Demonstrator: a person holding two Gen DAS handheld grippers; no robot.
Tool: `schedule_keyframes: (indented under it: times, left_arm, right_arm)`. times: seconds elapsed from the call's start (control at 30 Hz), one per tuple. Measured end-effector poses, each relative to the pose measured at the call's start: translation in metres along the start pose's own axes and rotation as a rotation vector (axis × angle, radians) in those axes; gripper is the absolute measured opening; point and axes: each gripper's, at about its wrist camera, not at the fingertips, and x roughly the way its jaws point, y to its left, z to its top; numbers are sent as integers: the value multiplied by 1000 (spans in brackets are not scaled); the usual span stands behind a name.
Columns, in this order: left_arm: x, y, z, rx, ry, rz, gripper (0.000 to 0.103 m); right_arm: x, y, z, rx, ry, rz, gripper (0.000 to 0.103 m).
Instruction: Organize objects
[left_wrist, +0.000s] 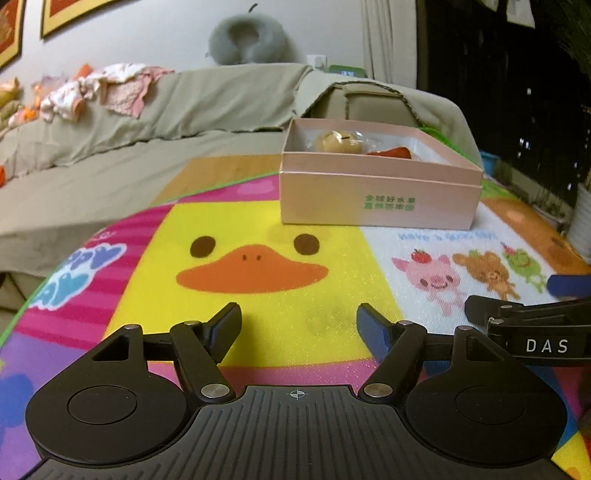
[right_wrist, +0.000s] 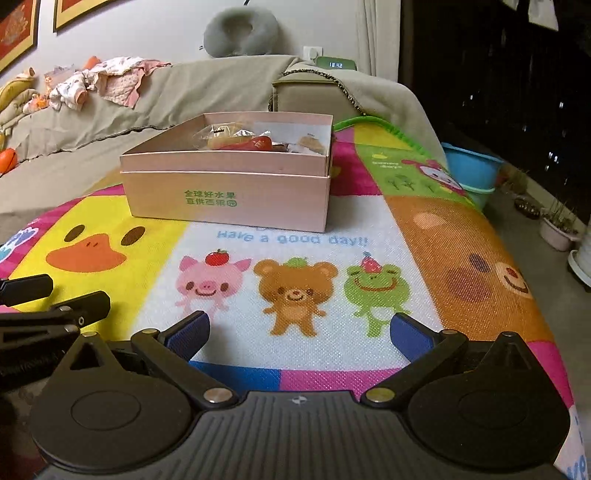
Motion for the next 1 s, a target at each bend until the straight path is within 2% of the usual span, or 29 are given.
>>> schedule_keyframes:
  times: [0.3, 0.63, 1.0]
  left_arm:
    - [0, -8, 1, 7, 1, 29, 76]
    - [0, -11, 1, 7, -1, 11, 72]
    - [1, -9, 1, -21, 1, 11, 73]
  right_arm:
    - [3, -5, 0, 22, 8, 19, 103]
    - [3, -4, 0, 16, 10, 14, 103]
    - [1, -6, -1, 30, 2, 25, 103]
